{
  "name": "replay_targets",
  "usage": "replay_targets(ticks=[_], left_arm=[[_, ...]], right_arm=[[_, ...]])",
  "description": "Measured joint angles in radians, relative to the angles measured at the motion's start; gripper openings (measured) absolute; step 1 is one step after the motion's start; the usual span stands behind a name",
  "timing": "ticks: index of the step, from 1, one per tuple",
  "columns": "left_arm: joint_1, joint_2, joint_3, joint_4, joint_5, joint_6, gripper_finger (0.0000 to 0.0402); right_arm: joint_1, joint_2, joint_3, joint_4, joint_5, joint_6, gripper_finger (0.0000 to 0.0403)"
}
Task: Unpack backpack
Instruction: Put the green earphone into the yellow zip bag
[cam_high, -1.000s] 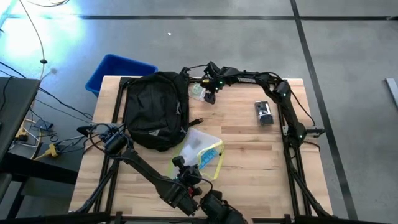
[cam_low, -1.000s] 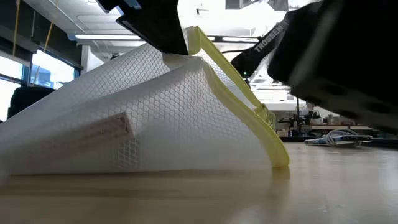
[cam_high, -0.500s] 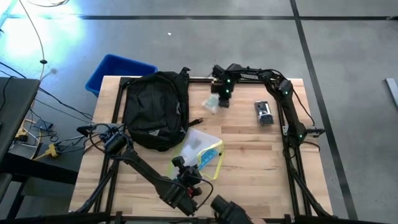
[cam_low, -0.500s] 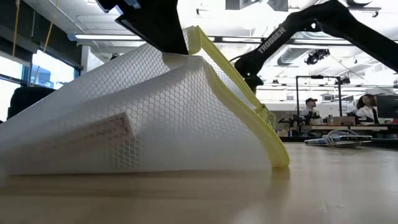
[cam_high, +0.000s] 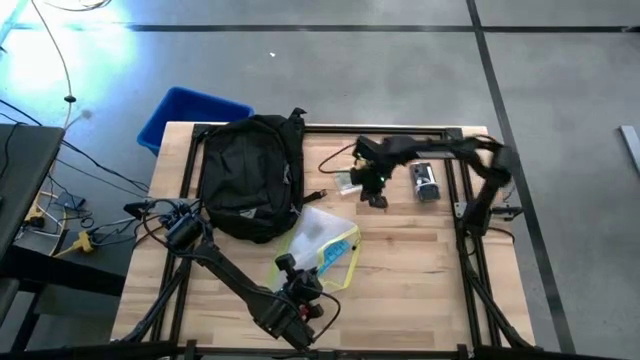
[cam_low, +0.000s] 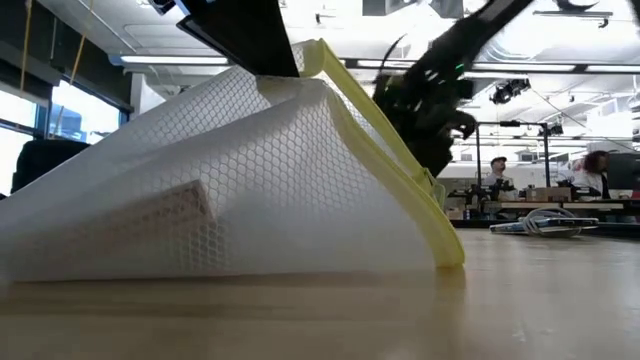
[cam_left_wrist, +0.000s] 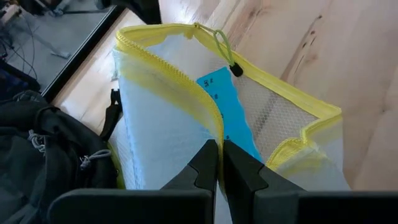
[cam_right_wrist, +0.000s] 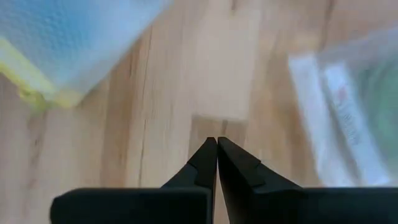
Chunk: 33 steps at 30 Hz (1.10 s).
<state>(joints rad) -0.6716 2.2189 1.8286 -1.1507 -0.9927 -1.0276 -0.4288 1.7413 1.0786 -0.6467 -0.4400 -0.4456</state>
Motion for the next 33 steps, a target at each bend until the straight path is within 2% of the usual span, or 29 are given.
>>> replay_targets(ticks=[3, 5, 6, 10, 14, 19, 23, 25, 27, 29, 33], left_arm=[[0.002, 0.0, 0.0, 0.0, -0.021, 0.023, 0.0], [0.009, 0.0, 0.0, 0.0, -0.024, 0.04, 0.0], [0.014, 0.0, 0.0, 0.0, -0.026, 0.048, 0.0], [0.025, 0.0, 0.0, 0.001, -0.029, 0.074, 0.0], [0.034, 0.0, 0.0, 0.003, -0.03, 0.088, 0.0], [0.038, 0.0, 0.0, 0.003, -0.031, 0.09, 0.0], [0.038, 0.0, 0.0, 0.005, -0.02, 0.089, 0.0], [0.037, 0.0, 0.0, 0.01, -0.01, 0.089, 0.0], [0.035, 0.0, 0.0, 0.021, -0.009, 0.089, 0.0], [0.032, 0.0, 0.0, 0.034, -0.008, 0.089, 0.0], [0.027, 0.0, 0.0, 0.051, -0.007, 0.089, 0.0]], right_arm=[[0.042, -0.101, -0.137, 0.238, 0.168, 0.095, 0.0], [0.05, -0.131, -0.179, 0.347, 0.271, 0.132, 0.0004], [0.042, -0.133, -0.183, 0.385, 0.29, 0.148, 0.0009], [-0.013, -0.103, -0.163, 0.421, 0.267, 0.234, 0.0058], [-0.03, -0.046, -0.143, 0.43, 0.253, 0.255, 0.0137], [-0.024, 0.042, -0.143, 0.476, 0.324, 0.265, 0.0237], [-0.024, 0.089, -0.142, 0.48, 0.362, 0.326, 0.0273], [-0.024, 0.1, -0.142, 0.473, 0.362, 0.335, 0.0266], [-0.019, 0.107, -0.139, 0.45, 0.364, 0.339, 0.0238], [-0.003, 0.11, -0.138, 0.41, 0.383, 0.353, 0.0192], [0.053, 0.102, -0.138, 0.331, 0.427, 0.385, 0.0069]])
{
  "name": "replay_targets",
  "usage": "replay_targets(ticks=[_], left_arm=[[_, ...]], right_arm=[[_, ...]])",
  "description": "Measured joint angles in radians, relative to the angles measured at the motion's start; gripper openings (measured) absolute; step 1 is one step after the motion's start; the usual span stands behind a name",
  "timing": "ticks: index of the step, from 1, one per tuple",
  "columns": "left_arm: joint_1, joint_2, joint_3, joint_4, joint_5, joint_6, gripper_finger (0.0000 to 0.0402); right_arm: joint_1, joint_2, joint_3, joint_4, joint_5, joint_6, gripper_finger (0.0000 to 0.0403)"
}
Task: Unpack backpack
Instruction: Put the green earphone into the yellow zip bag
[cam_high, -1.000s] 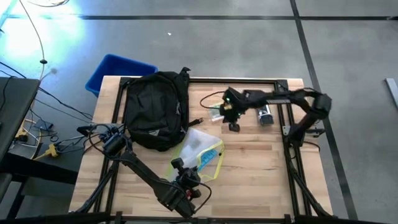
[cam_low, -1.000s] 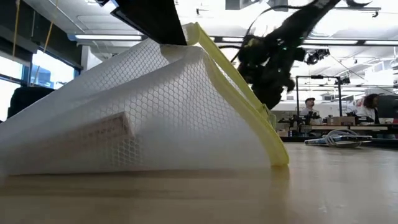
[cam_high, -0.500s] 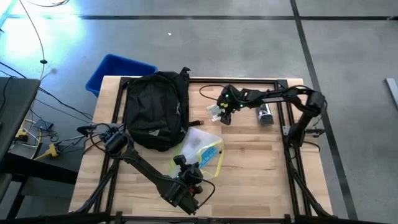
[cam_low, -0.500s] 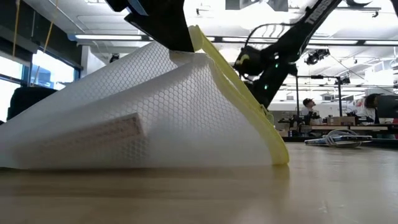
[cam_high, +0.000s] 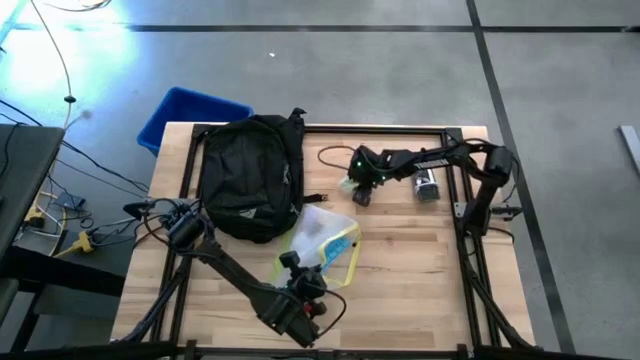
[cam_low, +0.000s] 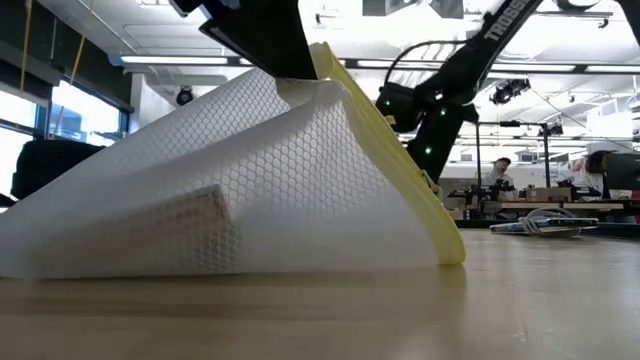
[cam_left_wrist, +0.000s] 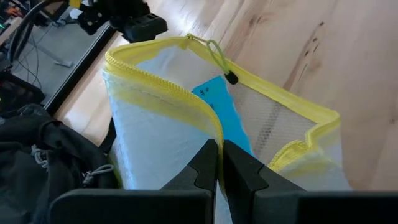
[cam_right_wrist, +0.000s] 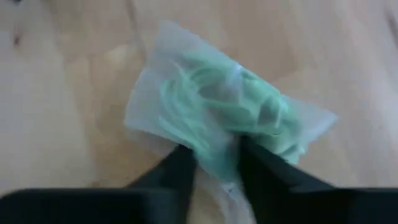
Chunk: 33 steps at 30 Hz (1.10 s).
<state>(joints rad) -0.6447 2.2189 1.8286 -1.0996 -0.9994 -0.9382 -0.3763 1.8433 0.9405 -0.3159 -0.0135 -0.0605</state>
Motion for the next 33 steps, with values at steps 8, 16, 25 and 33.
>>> replay_targets(ticks=[8, 16, 25, 33], left_arm=[[-0.019, 0.0, 0.0, 0.003, -0.005, -0.068, 0.0], [-0.035, 0.001, 0.0, 0.017, -0.008, -0.117, 0.0], [-0.059, 0.001, 0.0, 0.126, -0.038, -0.07, 0.0], [-0.098, 0.001, -0.001, 0.18, -0.015, 0.06, 0.0]], right_arm=[[0.217, -0.184, -0.018, -0.284, 0.065, 0.095, 0.0003], [0.613, -0.441, -0.011, -0.342, 0.082, 0.297, 0.0001], [0.896, -0.335, -0.008, 0.066, 0.202, 0.284, 0.0], [0.765, -0.083, 0.034, 0.331, 0.255, -0.031, 0.0]])
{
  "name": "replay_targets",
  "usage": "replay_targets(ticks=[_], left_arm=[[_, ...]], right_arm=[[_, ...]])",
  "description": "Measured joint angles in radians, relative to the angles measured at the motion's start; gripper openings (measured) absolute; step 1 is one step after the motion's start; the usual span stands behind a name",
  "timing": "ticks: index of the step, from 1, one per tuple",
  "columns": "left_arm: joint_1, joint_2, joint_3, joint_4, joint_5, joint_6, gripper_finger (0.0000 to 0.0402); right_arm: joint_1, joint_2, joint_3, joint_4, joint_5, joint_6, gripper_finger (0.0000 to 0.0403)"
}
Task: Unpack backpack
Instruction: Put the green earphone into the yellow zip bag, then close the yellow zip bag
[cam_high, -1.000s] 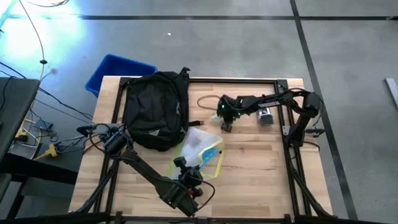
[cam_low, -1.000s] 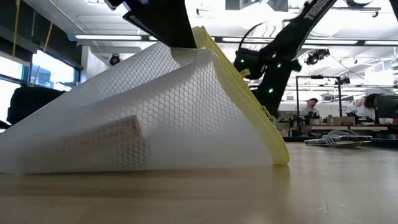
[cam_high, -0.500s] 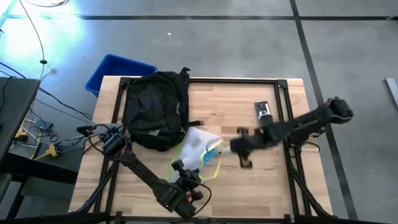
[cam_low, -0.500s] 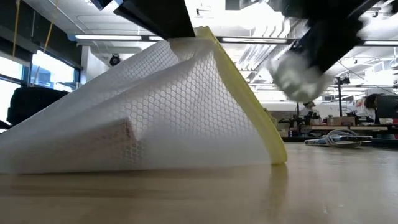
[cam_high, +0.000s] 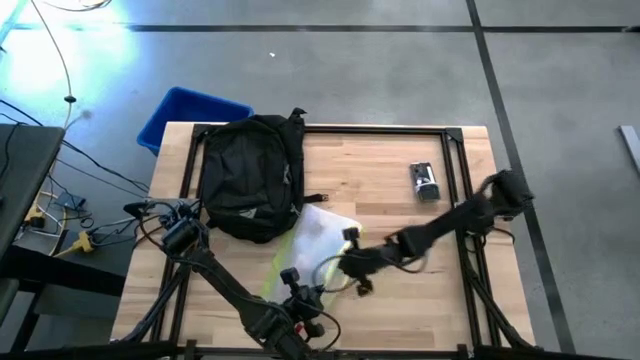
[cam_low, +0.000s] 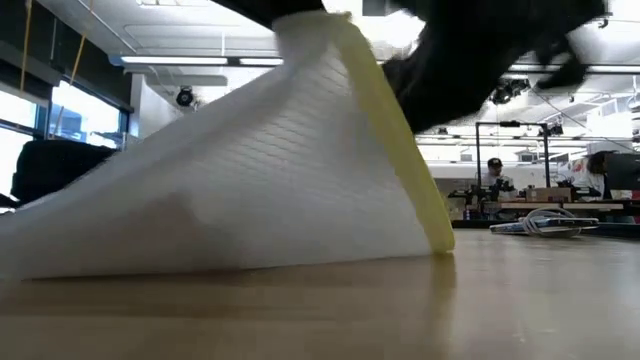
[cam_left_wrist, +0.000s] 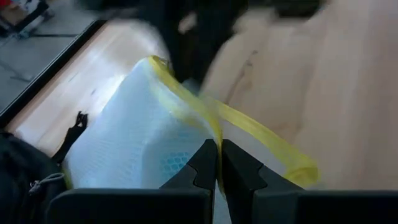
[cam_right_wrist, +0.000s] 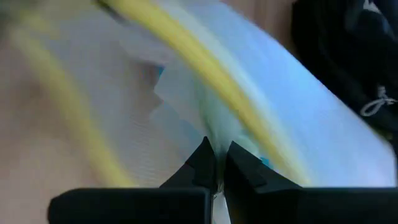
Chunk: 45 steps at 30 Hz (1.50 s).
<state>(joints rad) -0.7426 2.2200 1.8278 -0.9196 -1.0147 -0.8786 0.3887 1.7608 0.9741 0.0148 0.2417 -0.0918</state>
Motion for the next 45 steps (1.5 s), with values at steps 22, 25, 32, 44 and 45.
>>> replay_targets(ticks=[22, 25, 32, 44, 45], left_arm=[[-0.025, 0.0, 0.0, 0.004, -0.016, -0.035, 0.0], [-0.018, 0.0, 0.0, 0.004, -0.013, -0.044, 0.0], [-0.009, 0.0, 0.0, 0.005, -0.012, -0.062, 0.0], [0.025, 0.0, 0.0, 0.03, -0.123, -0.175, 0.0], [0.037, 0.0, 0.0, 0.055, -0.167, -0.188, 0.0]], right_arm=[[-0.086, 0.17, 0.262, -0.28, 0.041, -0.04, 0.0231], [-0.06, 0.17, 0.25, -0.295, 0.047, -0.012, 0.0236], [-0.003, 0.138, 0.249, -0.316, 0.123, 0.02, 0.0236], [0.265, -0.021, 0.206, -0.6, 0.389, 0.287, 0.0236], [0.295, -0.031, 0.194, -0.633, 0.408, 0.346, 0.0236]])
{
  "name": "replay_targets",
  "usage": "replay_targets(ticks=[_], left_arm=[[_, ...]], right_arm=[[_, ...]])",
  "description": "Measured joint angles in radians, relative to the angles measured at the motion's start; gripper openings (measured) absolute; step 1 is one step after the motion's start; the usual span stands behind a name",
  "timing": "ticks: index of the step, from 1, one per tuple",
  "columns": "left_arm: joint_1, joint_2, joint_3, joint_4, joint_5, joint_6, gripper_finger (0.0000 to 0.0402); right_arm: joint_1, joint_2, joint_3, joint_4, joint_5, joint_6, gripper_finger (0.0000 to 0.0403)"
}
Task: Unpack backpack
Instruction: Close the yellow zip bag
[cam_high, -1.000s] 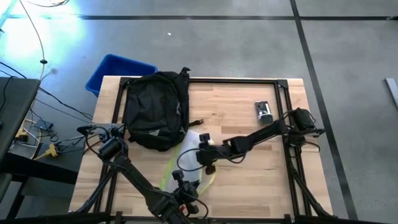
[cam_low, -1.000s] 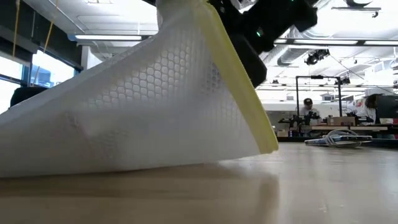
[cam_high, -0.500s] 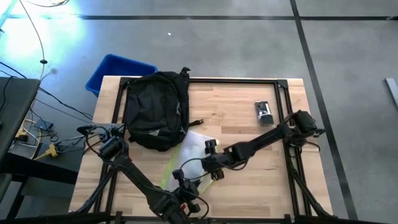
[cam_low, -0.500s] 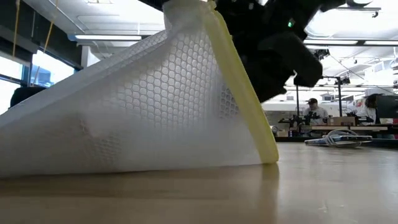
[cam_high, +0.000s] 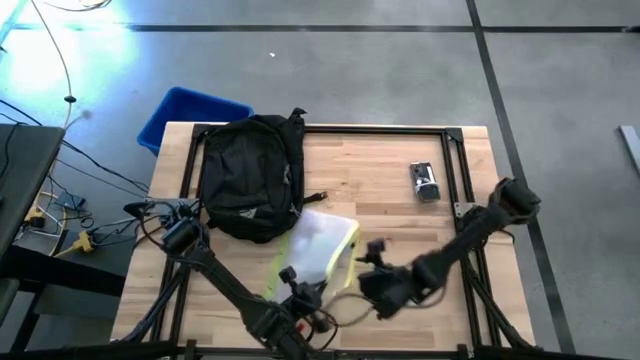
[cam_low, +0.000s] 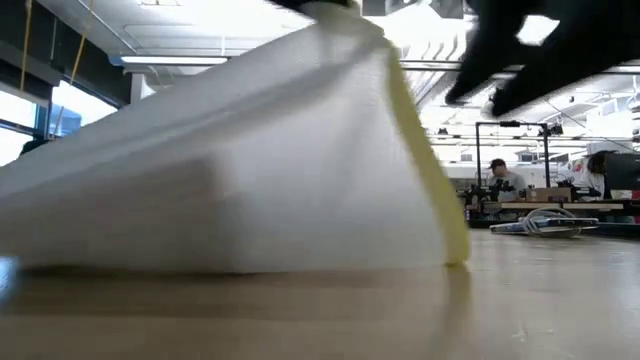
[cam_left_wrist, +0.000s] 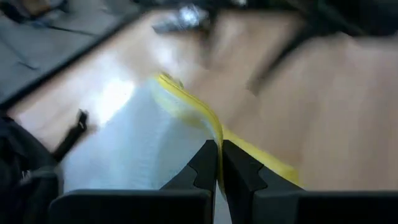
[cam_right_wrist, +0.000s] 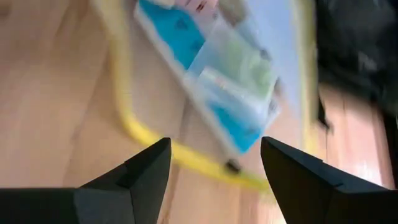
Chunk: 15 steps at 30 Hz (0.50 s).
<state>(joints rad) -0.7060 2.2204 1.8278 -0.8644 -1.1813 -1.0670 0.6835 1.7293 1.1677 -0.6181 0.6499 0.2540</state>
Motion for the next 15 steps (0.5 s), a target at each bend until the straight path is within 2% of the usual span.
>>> replay_targets(ticks=[3, 6, 11, 15], left_arm=[[0.048, 0.0, 0.0, 0.107, -0.098, 0.007, 0.0], [0.122, 0.0, 0.0, 0.264, -0.077, 0.089, 0.0], [0.26, 0.0, 0.0, 0.555, 0.204, 0.366, 0.0003], [0.336, 0.007, 0.0, 0.714, 0.413, 0.506, 0.0029]], right_arm=[[0.087, -0.028, -0.04, -0.057, 0.075, 0.187, 0.0236], [0.164, -0.039, -0.077, -0.065, 0.14, 0.32, 0.0236], [0.241, -0.045, -0.11, -0.081, 0.242, 0.452, 0.0236], [0.256, -0.049, -0.109, -0.166, 0.267, 0.549, 0.0236]])
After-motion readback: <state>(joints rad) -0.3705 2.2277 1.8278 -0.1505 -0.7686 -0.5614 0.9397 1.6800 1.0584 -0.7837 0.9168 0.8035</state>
